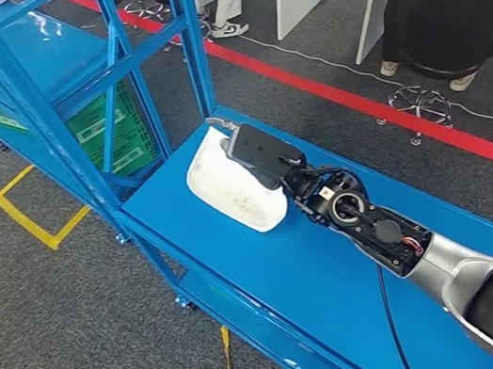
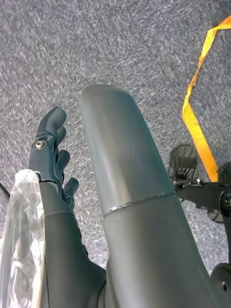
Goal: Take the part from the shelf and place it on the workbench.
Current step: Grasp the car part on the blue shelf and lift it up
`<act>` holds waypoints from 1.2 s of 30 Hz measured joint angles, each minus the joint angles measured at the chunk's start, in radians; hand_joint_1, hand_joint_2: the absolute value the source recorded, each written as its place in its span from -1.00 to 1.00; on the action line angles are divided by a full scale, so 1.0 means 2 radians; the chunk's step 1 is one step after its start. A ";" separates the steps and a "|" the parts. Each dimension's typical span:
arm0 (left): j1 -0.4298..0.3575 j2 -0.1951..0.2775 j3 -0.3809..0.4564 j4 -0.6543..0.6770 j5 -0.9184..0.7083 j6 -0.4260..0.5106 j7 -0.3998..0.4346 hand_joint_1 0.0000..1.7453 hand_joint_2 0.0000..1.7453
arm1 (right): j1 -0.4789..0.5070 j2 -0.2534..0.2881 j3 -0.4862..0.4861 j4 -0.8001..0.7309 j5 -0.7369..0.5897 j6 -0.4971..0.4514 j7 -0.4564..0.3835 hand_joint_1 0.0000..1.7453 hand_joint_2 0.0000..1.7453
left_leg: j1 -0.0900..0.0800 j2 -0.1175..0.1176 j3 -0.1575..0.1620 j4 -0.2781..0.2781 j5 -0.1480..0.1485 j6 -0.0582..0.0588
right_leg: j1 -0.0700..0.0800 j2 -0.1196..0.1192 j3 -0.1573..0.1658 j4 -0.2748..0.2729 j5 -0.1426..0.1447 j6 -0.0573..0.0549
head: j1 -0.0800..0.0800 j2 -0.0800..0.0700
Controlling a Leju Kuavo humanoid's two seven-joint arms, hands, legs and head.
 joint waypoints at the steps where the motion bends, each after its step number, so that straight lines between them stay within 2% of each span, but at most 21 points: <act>1: 0.000 0.000 0.000 0.000 0.000 0.000 0.000 -1.00 -1.00 | 0.000 0.000 0.000 0.000 0.000 0.000 0.000 -1.00 -1.00 | -0.001 -0.005 0.001 0.000 0.000 0.000 | 0.001 0.002 0.012 -0.030 0.019 -0.003 | 0.000 0.000; 3: 0.000 -0.001 0.000 0.000 0.000 0.000 0.000 -1.00 -1.00 | -0.001 0.000 0.000 0.000 0.000 0.000 0.000 -1.00 -1.00 | -0.001 -0.014 0.003 0.001 -0.001 -0.001 | 0.003 0.016 0.046 -0.105 0.054 -0.009 | 0.000 0.000; 4: 0.000 -0.001 0.000 0.000 0.000 0.000 0.000 -1.00 -1.00 | -0.002 0.000 0.000 0.000 0.000 0.000 0.000 -1.00 -1.00 | -0.001 -0.018 0.002 0.001 -0.001 -0.003 | 0.003 0.022 0.059 -0.131 0.062 -0.010 | -0.001 0.000; 6: 0.000 -0.001 0.000 0.000 0.000 0.000 0.000 -1.00 -1.00 | -0.002 0.000 0.000 -0.001 0.000 0.000 0.000 -1.00 -1.00 | 0.000 -0.026 -0.001 0.000 0.001 -0.008 | 0.005 0.026 0.069 -0.147 0.062 -0.011 | -0.002 0.000; 7: 0.001 0.000 0.000 0.000 0.000 0.000 0.000 -1.00 -1.00 | -0.002 0.000 0.000 -0.001 0.000 0.000 0.000 -1.00 -1.00 | 0.001 -0.030 -0.002 -0.001 0.002 -0.011 | 0.004 0.022 0.070 -0.149 0.063 -0.012 | -0.002 0.000; 8: 0.002 0.001 0.000 0.000 0.001 0.000 0.000 -1.00 -1.00 | -0.003 0.000 0.000 -0.001 0.000 0.000 0.000 -1.00 -1.00 | 0.000 -0.029 -0.002 0.000 0.001 -0.013 | 0.004 0.018 0.072 -0.153 0.065 -0.014 | -0.003 0.000; 9: 0.002 0.001 0.000 0.000 0.001 0.000 0.000 -1.00 -1.00 | -0.003 0.000 0.000 -0.002 0.000 0.000 0.000 -1.00 -1.00 | 0.000 -0.022 -0.007 0.009 -0.005 -0.015 | 0.002 0.013 0.074 -0.156 0.066 -0.017 | -0.004 0.000; 10: 0.001 0.002 0.000 0.000 0.001 0.000 0.000 -1.00 -1.00 | -0.004 0.000 0.000 -0.002 0.001 0.000 0.000 -1.00 -1.00 | -0.001 -0.012 -0.016 0.029 -0.017 -0.017 | 0.001 0.009 0.076 -0.160 0.068 -0.019 | -0.006 0.000; 12: 0.001 0.002 0.000 0.000 0.001 0.000 -0.001 -1.00 -1.00 | -0.005 0.000 0.001 -0.003 0.003 -0.002 0.002 -1.00 -1.00 | 0.000 0.009 -0.049 0.096 -0.049 -0.021 | 0.002 0.001 0.076 -0.161 0.069 -0.021 | -0.008 0.000; 13: 0.001 0.002 0.000 0.000 0.001 0.001 -0.001 -1.00 -1.00 | -0.004 0.000 0.001 -0.003 0.005 -0.005 0.006 -1.00 -1.00 | 0.001 0.013 -0.065 0.128 -0.060 -0.023 | 0.002 -0.002 0.076 -0.161 0.069 -0.021 | -0.009 0.000; 14: 0.003 0.002 0.000 0.000 0.001 0.001 -0.001 -1.00 -1.00 | -0.003 0.000 0.002 -0.003 0.008 -0.010 0.012 -1.00 -1.00 | 0.003 0.015 -0.074 0.144 -0.063 -0.024 | 0.002 -0.005 0.076 -0.161 0.069 -0.021 | -0.009 0.000; 15: 0.004 0.002 0.000 0.000 0.002 0.003 -0.001 -1.00 -1.00 | -0.002 0.000 0.003 -0.003 0.012 -0.015 0.021 -1.00 -0.50 | 0.005 0.017 -0.072 0.141 -0.056 -0.025 | 0.002 -0.007 0.076 -0.161 0.068 -0.021 | -0.009 0.000; 16: 0.004 0.003 0.000 0.000 0.002 0.004 -0.001 -1.00 -1.00 | 0.000 0.000 0.003 -0.005 0.014 -0.021 0.031 -1.00 0.00 | 0.006 0.018 -0.059 0.115 -0.041 -0.026 | 0.002 -0.009 0.076 -0.161 0.068 -0.020 | -0.010 0.000; 18: 0.005 0.005 0.000 0.000 0.003 0.006 -0.001 -1.00 -1.00 | 0.003 -0.001 0.002 -0.010 0.018 -0.031 0.052 -1.00 1.00 | 0.007 0.023 -0.019 0.039 -0.010 -0.027 | 0.002 -0.012 0.077 -0.160 0.066 -0.017 | -0.010 0.000; 19: 0.005 0.006 0.000 0.000 0.004 0.006 -0.001 -1.00 -1.00 | 0.005 -0.003 0.002 -0.014 0.021 -0.034 0.062 -1.00 1.00 | 0.007 0.024 -0.004 0.012 -0.001 -0.025 | 0.003 -0.013 0.077 -0.160 0.065 -0.014 | -0.010 0.000; 20: 0.006 0.007 0.000 0.000 0.005 0.007 -0.001 -1.00 -1.00 | 0.008 -0.007 0.001 -0.021 0.027 -0.036 0.071 -1.00 1.00 | 0.006 0.025 0.004 -0.003 0.002 -0.023 | 0.004 -0.013 0.077 -0.159 0.063 -0.014 | -0.009 0.000; 23: 0.011 0.010 0.001 0.000 0.010 0.010 -0.003 -1.00 -1.00 | 0.020 -0.022 -0.001 -0.048 0.049 -0.034 0.100 -1.00 1.00 | 0.005 0.024 0.007 -0.007 0.000 -0.019 | 0.005 -0.012 0.078 -0.157 0.060 -0.021 | -0.005 0.000; 24: 0.013 0.012 0.001 0.000 0.011 0.010 -0.004 -1.00 -1.00 | 0.023 -0.028 -0.002 -0.058 0.057 -0.032 0.110 -1.00 1.00 | 0.004 0.024 0.007 -0.007 0.000 -0.018 | 0.004 -0.012 0.078 -0.158 0.061 -0.021 | -0.005 0.000; 28: 0.018 0.020 0.002 0.000 0.011 0.010 -0.007 -1.00 -1.00 | 0.031 -0.061 -0.005 -0.105 0.085 -0.020 0.156 -1.00 1.00 | 0.001 0.024 0.007 -0.007 -0.002 -0.013 | 0.002 -0.012 0.080 -0.161 0.062 -0.017 | -0.004 0.000; 32: 0.021 0.027 0.004 0.000 0.012 0.012 -0.007 -1.00 -1.00 | 0.035 -0.094 -0.005 -0.149 0.100 0.005 0.193 -1.00 1.00 | 0.000 0.024 0.007 -0.006 -0.003 -0.011 | 0.002 -0.012 0.082 -0.164 0.063 -0.008 | -0.004 0.000; 36: 0.025 0.034 0.008 0.000 0.016 0.016 -0.007 -1.00 -1.00 | 0.030 -0.120 -0.004 -0.180 0.102 0.015 0.213 -1.00 1.00 | 0.000 0.024 0.007 -0.006 -0.003 -0.011 | 0.002 -0.012 0.082 -0.164 0.063 -0.005 | -0.005 0.000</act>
